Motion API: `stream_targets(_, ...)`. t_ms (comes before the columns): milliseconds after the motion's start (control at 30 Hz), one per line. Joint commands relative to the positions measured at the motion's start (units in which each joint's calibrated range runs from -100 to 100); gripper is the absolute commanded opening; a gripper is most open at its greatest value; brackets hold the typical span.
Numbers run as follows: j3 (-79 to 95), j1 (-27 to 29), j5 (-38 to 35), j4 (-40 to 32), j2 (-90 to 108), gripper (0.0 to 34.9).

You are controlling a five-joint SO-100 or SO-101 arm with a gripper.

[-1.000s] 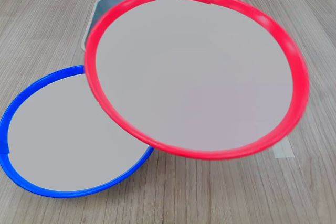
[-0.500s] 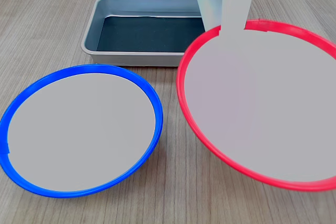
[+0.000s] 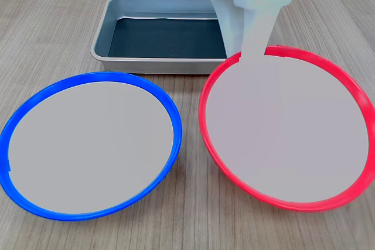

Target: Lift the stacked dish and set it down on the table.

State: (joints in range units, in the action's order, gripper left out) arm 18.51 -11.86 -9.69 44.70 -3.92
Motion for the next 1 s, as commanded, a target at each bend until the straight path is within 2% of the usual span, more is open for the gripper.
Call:
stream_targets(0, 1.2, 1.4, -0.5, -0.2, 2.2, 0.0)
stream_targets(333, 6.1, 2.7, -1.6, -3.8, 2.2, 0.2)
stream_targets(467, 6.2, 2.6, -1.6, -4.1, 2.3, 7.2)
stream_targets(533, 6.3, 2.7, -1.6, -4.2, 2.6, 11.9)
stream_targets(600, 6.4, 3.1, -1.8, -4.0, 3.2, 11.1)
stream_targets(767, 6.5, 4.0, -2.3, -1.6, 6.2, 11.7)
stream_targets(967, 8.8, 6.0, -3.5, 4.2, 14.8, 10.2)
